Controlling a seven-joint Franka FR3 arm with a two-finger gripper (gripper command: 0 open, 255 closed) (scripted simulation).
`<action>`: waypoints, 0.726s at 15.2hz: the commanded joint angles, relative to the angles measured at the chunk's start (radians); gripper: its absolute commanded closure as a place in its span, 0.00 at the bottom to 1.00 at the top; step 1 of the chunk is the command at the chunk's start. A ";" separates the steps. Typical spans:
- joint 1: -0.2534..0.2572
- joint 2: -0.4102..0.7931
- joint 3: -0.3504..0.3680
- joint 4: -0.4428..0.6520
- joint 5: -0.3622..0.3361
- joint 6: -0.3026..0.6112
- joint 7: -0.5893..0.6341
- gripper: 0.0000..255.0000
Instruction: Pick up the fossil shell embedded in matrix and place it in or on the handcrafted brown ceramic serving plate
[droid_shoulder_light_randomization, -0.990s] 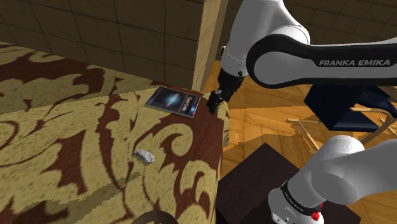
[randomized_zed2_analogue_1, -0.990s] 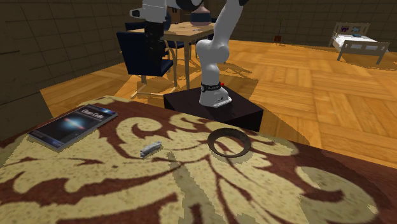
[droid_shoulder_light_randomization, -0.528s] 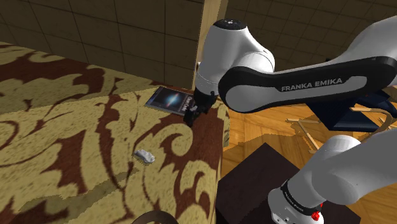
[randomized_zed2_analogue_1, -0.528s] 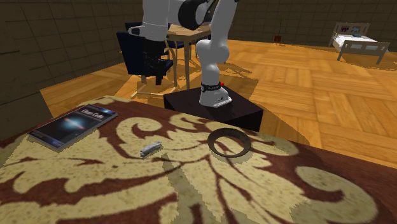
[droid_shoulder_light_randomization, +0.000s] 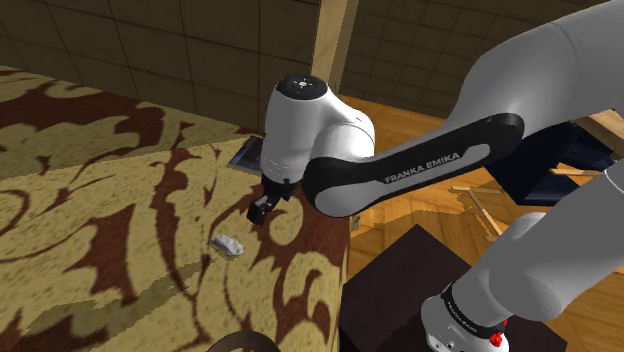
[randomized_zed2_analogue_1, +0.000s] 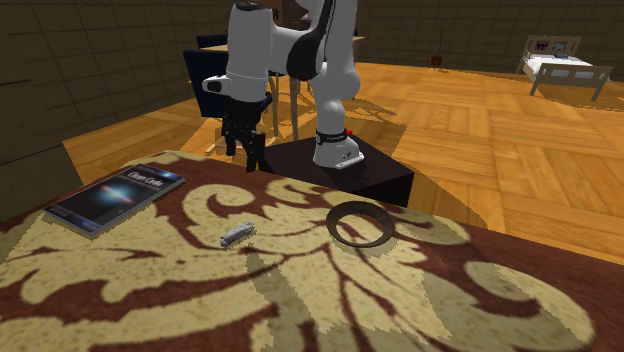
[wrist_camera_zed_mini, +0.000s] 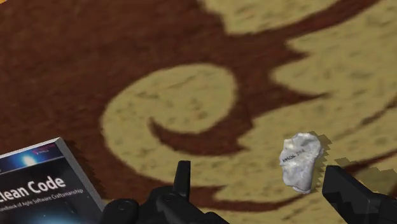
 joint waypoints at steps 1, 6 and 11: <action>0.000 0.083 0.026 0.037 -0.077 0.034 0.067 0.00; 0.056 0.295 0.033 0.159 -0.295 0.071 0.240 0.00; 0.140 0.451 -0.008 0.269 -0.437 0.081 0.343 0.00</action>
